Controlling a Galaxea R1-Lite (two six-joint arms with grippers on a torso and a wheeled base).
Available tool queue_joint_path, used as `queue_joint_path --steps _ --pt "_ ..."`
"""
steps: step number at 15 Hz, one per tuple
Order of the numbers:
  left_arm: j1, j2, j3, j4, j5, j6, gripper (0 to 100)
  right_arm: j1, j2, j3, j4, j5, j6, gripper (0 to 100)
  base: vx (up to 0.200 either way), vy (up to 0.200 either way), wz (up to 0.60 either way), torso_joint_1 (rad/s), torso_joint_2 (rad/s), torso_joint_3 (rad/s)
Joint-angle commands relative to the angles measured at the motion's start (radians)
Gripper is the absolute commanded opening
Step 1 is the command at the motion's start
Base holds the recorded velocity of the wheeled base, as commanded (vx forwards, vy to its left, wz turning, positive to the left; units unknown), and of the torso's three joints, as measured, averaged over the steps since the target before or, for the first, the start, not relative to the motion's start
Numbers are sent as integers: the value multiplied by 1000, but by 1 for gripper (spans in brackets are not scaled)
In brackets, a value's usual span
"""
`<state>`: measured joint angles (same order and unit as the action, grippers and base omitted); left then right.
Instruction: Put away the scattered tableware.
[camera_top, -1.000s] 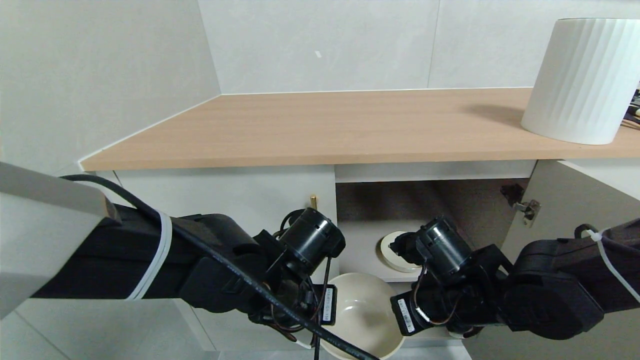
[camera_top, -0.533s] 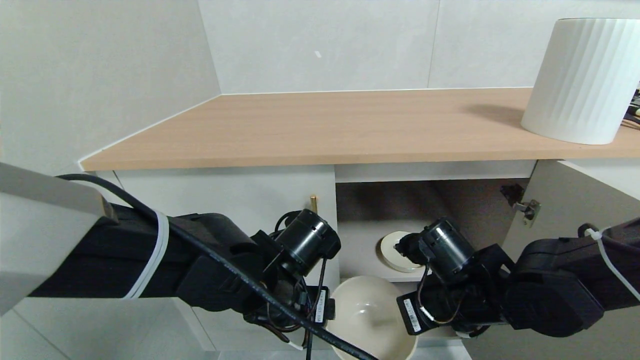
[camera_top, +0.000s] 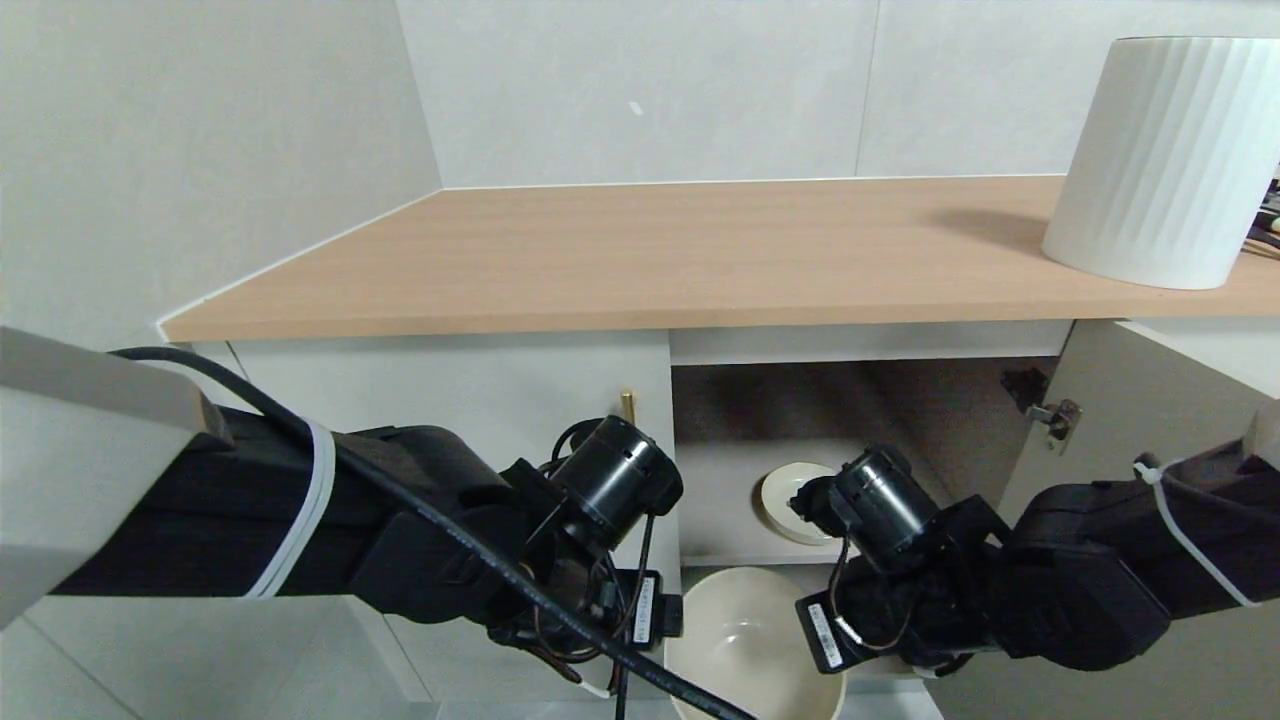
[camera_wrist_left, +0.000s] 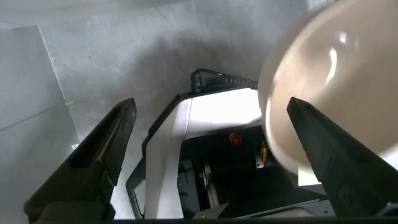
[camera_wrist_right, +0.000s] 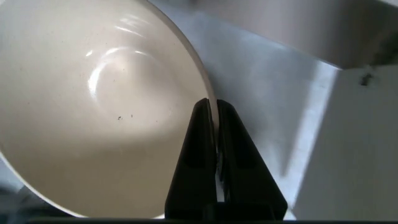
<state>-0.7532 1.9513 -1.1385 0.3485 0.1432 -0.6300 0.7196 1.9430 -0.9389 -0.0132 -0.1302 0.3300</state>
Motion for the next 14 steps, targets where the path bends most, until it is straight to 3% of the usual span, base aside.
queue_joint_path --steps 1,5,9,14 --pt "0 -2 0 -2 1 0 100 -40 80 -24 -4 -63 1 0 0 0 0 0 0 0" --pt "0 -8 0 0 -1 0 100 -134 132 -92 -10 -80 23 0 0 0 0 0 0 0" --pt "0 -9 0 0 -1 0 100 -207 172 -169 -70 -81 153 0 0 0 0 0 0 0" --pt "0 -6 0 0 -1 0 100 -305 238 -202 -307 -85 281 0 0 0 0 0 0 0"
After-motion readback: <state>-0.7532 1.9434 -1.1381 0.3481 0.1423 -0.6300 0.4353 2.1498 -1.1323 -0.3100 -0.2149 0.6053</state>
